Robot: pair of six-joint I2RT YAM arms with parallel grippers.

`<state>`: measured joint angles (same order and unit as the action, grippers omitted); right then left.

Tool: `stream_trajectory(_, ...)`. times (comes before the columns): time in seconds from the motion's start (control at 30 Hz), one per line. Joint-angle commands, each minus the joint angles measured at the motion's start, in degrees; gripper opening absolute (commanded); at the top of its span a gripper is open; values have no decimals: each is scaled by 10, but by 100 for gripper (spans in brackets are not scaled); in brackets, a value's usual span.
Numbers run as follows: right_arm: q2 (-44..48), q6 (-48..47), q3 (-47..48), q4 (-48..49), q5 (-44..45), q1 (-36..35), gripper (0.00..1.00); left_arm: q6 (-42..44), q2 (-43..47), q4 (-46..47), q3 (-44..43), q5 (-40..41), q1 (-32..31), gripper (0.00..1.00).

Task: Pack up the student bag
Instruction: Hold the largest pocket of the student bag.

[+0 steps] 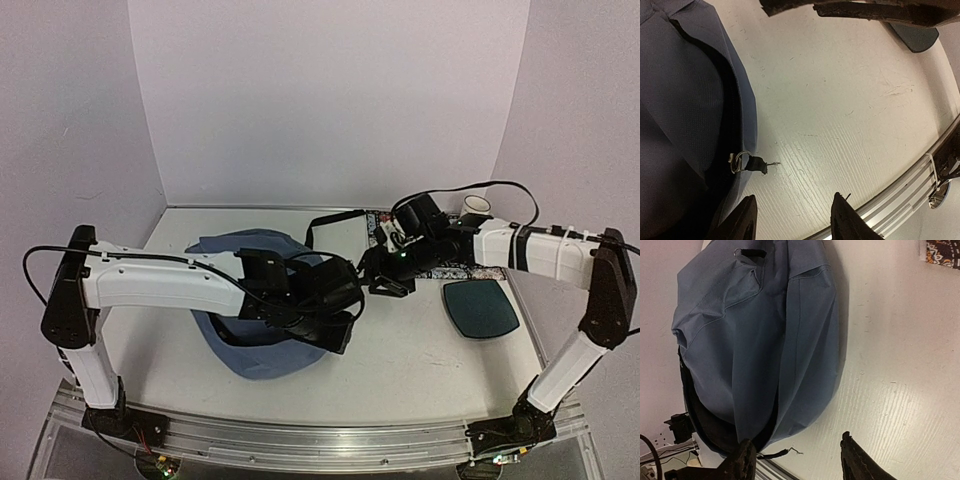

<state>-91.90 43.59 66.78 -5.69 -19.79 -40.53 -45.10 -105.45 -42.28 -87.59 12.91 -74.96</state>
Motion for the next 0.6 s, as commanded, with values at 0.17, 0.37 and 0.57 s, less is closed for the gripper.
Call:
stream_trajectory(0.17, -54, 59, 9, 94, -97, -4, 57, -79, -37, -12, 14, 16, 2, 53)
stream_trajectory(0.37, -72, 86, -2, 133, -121, -15, 55, -120, -47, -10, 8, 74, 3, 56)
stream_trajectory(0.57, -82, 112, -4, 172, -145, -31, 49, -146, -65, -1, -7, 119, 2, 54)
